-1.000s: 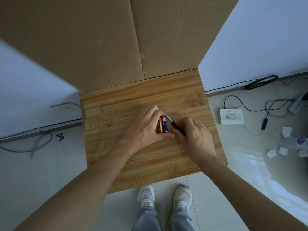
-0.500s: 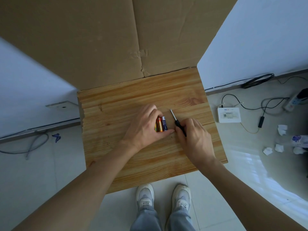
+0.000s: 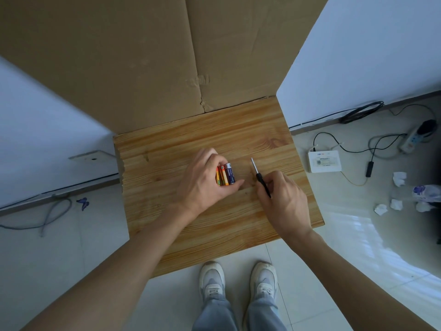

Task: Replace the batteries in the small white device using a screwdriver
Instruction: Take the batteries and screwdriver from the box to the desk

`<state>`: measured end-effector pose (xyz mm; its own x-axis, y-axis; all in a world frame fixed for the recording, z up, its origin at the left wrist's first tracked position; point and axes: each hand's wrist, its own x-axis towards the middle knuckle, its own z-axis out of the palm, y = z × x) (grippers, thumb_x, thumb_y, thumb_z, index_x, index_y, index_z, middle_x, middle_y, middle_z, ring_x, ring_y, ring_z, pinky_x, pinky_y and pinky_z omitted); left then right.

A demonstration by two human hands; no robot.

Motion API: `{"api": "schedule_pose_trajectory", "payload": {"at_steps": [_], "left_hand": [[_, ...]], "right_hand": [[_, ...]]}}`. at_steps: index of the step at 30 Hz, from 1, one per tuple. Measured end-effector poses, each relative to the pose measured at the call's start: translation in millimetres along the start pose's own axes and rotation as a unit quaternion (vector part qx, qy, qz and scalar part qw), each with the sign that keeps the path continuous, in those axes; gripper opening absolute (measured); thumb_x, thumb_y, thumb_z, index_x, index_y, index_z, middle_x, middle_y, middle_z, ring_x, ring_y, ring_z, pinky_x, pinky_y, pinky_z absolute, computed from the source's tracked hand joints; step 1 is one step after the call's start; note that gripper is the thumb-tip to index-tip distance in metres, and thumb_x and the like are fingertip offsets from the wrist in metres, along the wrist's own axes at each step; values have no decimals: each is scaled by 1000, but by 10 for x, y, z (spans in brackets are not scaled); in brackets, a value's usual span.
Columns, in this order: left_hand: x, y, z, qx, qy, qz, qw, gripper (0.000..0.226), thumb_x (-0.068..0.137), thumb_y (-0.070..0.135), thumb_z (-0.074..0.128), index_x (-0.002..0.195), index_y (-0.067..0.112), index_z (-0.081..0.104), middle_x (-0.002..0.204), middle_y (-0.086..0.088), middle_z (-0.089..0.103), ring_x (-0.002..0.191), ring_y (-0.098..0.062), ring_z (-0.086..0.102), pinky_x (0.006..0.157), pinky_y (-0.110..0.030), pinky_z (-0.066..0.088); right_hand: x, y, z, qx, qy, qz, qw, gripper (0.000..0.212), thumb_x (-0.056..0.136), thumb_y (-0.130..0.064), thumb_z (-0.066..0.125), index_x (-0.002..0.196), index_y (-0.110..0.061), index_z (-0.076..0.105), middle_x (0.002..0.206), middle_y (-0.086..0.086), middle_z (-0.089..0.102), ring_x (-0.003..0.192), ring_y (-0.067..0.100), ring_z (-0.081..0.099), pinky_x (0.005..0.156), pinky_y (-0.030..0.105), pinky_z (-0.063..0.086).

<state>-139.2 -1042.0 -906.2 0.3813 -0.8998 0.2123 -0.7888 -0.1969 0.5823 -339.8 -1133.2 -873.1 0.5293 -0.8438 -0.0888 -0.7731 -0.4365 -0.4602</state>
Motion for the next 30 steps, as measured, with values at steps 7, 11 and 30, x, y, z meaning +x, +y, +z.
{"api": "schedule_pose_trajectory", "payload": {"at_steps": [7, 11, 30], "left_hand": [[102, 98, -226, -15, 42, 11, 999, 60, 78, 57, 91, 97, 5, 68, 94, -6, 60, 89, -25, 59, 77, -44, 55], [184, 230, -476, -13, 51, 27, 998, 59, 79, 55, 93, 98, 5, 68, 95, -6, 60, 90, -24, 59, 78, -42, 56], [1126, 2748, -2791, -81, 56, 166, 981, 57, 84, 50, 91, 102, 0, 70, 98, -10, 63, 90, -27, 61, 77, -45, 57]], "right_hand": [[-58, -150, -152, 6, 9, 32, 999, 23, 102, -32, 73, 101, -10, 66, 83, -4, 65, 72, 16, 54, 61, 32, 41], [-69, -262, -296, 17, 19, 37, 999, 23, 102, -31, 73, 101, -9, 66, 83, -1, 68, 70, 19, 57, 61, 31, 38], [-474, -1358, -3291, 144, 114, 158, 970, 17, 103, -38, 67, 99, -22, 65, 83, -9, 65, 77, 14, 61, 70, 38, 50]]}}
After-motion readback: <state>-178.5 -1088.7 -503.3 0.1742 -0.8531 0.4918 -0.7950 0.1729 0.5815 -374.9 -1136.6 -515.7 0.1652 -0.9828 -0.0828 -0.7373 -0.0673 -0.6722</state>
